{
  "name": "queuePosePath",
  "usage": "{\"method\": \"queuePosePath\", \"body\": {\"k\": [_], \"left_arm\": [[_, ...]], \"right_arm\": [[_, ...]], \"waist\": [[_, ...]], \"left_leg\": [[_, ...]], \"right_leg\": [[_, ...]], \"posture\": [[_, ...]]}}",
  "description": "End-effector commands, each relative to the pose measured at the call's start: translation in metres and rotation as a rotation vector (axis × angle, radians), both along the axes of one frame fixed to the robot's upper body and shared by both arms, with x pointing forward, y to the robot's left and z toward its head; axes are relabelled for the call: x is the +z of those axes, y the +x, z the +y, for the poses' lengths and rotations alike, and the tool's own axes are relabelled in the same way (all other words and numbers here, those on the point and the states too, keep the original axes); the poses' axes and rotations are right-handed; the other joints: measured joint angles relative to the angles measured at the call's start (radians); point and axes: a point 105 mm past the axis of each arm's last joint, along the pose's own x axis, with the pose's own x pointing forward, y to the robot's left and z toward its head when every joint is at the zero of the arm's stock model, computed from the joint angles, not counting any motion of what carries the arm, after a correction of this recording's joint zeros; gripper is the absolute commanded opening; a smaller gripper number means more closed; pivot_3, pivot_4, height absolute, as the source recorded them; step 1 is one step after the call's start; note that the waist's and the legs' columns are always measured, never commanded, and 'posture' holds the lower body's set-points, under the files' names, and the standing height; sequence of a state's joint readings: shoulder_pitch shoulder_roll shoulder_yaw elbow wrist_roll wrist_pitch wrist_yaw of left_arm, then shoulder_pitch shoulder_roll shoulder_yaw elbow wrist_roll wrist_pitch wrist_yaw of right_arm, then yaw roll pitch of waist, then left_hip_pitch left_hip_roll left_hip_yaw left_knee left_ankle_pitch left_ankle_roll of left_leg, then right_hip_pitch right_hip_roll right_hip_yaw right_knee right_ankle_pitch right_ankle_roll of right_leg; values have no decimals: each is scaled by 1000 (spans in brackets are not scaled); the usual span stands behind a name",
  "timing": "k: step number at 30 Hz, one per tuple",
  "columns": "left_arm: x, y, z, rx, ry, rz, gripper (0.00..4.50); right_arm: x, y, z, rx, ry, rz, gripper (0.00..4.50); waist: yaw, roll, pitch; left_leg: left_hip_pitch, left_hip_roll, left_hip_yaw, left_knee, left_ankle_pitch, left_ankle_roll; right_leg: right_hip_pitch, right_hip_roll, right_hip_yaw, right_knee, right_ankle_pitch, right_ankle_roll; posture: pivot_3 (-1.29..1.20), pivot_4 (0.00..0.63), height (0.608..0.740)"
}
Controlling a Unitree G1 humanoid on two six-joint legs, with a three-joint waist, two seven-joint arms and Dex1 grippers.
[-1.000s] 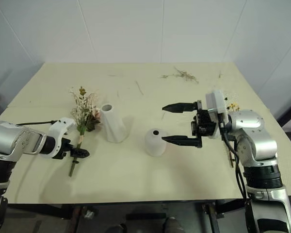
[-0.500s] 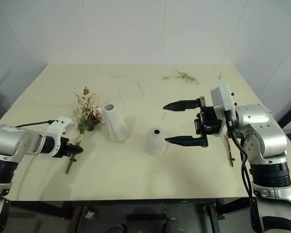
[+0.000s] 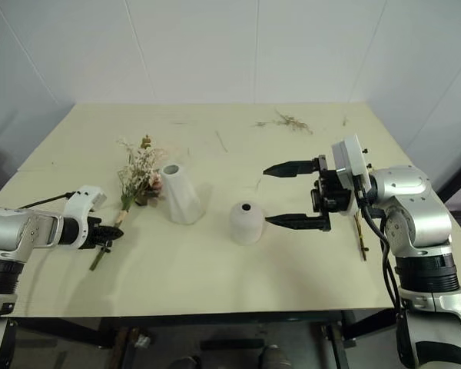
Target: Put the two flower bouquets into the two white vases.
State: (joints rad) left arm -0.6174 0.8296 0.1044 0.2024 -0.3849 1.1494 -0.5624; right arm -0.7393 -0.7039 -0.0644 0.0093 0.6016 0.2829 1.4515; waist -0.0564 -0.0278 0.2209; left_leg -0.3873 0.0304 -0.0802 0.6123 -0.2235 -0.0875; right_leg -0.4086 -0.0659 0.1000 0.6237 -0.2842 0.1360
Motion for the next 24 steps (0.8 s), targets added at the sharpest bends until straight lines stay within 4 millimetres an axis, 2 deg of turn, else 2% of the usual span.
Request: {"method": "queuePosePath", "body": {"k": [1, 2, 4, 6, 8, 12, 18, 24], "left_arm": [[63, 19, 7, -10, -119, -447, 54], [89, 20, 10, -2, -148, -619, 54], [118, 16, 15, 0, -174, -822, 54], [134, 13, 9, -38, -199, -924, 54], [162, 6, 2, -89, -310, -1049, 54], [195, -7, -20, -229, -454, -1194, 54], [221, -20, -60, -443, -601, -1258, 54], [232, -15, -85, -541, -696, -1241, 54]], "right_arm": [[7, 0, -1, 2, -7, -47, 4500], [7, 1, -1, -4, -8, -46, 4500], [6, 1, -1, -9, -10, -44, 4500], [7, 2, -3, -11, -9, -44, 4500], [8, 2, -3, -14, -7, -46, 4500], [16, 11, -9, -75, 61, -40, 4500], [17, 23, -25, -200, 155, -13, 4500], [11, 19, -30, -271, 209, -19, 4500]], "waist": [[1, -2, 1], [2, -2, 1], [5, -5, 0], [6, -5, 0], [7, -5, 0], [9, -5, 0], [11, -5, 0], [6, -5, 0]], "left_leg": [[-1, 0, 0, 0, 0, 0], [-2, 0, 0, 0, 1, 0], [-4, 0, 0, 0, 1, -1], [-5, 0, 0, 0, 0, -1], [-5, 0, 0, -1, -2, -1], [-6, 0, 0, -1, -4, 0], [-8, 0, 0, -1, -5, 1], [-7, 0, 0, 0, -5, 1]], "right_leg": [[0, 0, 0, -1, 1, -1], [0, 0, 0, -2, 1, -1], [-1, -1, 0, -4, 4, 4], [-2, -1, 0, -5, 9, 12], [-2, -1, 0, -5, 9, 13], [-2, -1, 0, -6, 7, 15], [-2, -1, 0, -7, 7, 15], [-2, 0, 0, -7, 7, 15]], "posture": [[0, 150, 740], [0, 150, 740], [0, 150, 740], [0, 150, 740], [0, 150, 740], [0, 150, 740], [0, 150, 740], [0, 150, 740]]}}
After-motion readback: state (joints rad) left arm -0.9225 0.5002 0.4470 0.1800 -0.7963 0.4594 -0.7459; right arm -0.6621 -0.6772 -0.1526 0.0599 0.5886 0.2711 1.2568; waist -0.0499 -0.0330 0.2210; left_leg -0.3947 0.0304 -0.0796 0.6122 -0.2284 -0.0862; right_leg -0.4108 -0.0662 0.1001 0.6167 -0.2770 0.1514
